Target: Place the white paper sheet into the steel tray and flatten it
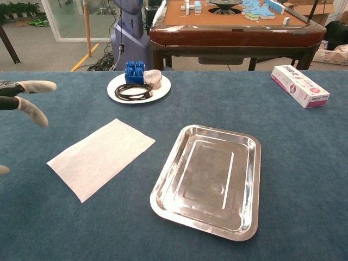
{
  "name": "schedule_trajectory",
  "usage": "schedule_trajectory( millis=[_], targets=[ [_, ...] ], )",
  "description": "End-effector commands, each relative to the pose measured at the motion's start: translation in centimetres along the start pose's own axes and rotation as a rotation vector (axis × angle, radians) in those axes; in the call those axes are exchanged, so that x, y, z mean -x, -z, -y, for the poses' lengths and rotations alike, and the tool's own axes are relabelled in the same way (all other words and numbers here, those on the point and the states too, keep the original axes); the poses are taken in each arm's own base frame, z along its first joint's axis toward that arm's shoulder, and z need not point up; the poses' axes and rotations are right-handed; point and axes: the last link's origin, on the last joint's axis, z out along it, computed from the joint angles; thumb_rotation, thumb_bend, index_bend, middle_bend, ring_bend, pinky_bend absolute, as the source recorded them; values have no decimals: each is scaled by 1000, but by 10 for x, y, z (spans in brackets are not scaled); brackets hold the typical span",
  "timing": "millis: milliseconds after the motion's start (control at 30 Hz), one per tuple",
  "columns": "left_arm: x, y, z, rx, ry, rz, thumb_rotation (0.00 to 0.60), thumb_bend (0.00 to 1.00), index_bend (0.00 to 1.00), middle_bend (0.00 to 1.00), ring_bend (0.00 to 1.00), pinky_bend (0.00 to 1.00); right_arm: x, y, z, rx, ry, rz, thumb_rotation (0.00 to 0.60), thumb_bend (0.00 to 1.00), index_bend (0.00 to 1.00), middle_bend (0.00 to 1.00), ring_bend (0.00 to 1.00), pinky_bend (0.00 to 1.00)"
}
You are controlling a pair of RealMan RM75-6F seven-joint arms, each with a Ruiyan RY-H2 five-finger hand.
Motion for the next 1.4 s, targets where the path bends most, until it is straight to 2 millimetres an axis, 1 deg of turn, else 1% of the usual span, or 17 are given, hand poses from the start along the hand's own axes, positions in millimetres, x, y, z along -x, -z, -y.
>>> schedule_trajectory(
  millis=[33, 167, 300, 600, 1000, 1400],
  targets=[
    [7, -8, -1, 7, -23, 17, 600, 124, 317, 0, 0, 8, -1, 0, 0, 1, -2, -1, 600, 0, 341, 228, 140, 5],
    [15, -16, -1, 18, -55, 23, 600, 124, 360, 0, 0, 8, -2, 0, -1, 4, -5, -3, 600, 0, 341, 228, 140, 5],
    [22, -23, 1, 17, -77, 26, 600, 125, 383, 0, 0, 8, -2, 0, -2, 6, -7, -4, 600, 0, 340, 228, 140, 5],
    [37, -33, 8, -17, -118, 59, 600, 124, 385, 0, 0, 8, -3, -1, -3, 10, -9, -2, 600, 0, 340, 228, 140, 5],
    [53, -38, 16, -88, -130, 116, 600, 124, 396, 0, 0, 8, -2, -1, -3, 9, -8, 2, 600, 0, 340, 228, 140, 5],
    [60, -40, 22, -129, -116, 139, 600, 131, 422, 0, 0, 8, -1, -1, -2, 8, -6, 6, 600, 0, 340, 228, 140, 5]
  ],
)
